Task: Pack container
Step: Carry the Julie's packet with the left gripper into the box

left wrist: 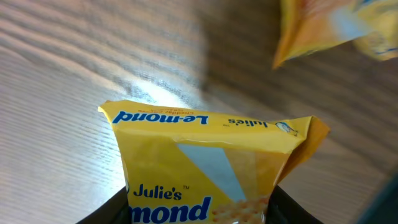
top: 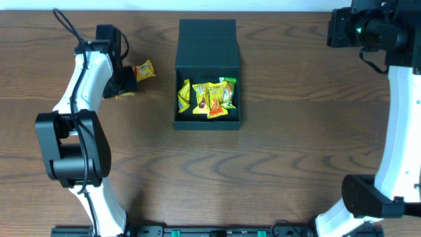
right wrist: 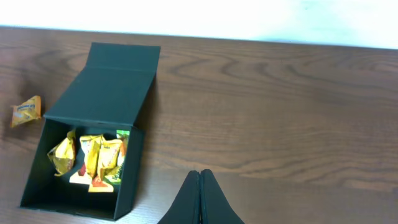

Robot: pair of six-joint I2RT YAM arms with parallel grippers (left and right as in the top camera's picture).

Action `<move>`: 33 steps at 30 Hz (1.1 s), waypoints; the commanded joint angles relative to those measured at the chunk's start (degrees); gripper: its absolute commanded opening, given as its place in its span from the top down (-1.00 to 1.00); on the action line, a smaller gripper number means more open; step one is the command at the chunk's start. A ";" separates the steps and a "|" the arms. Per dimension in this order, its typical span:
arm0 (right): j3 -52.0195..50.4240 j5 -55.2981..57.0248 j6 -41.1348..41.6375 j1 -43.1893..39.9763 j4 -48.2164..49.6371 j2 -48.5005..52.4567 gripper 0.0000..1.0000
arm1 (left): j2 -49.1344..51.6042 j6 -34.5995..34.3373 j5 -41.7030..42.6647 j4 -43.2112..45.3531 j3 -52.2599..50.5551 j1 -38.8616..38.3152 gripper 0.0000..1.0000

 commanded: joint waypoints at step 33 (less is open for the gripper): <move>-0.15 -7.54 -1.01 -24.79 -1.03 -8.11 0.97 | 0.22 -22.34 0.46 1.03 -2.86 -33.24 0.55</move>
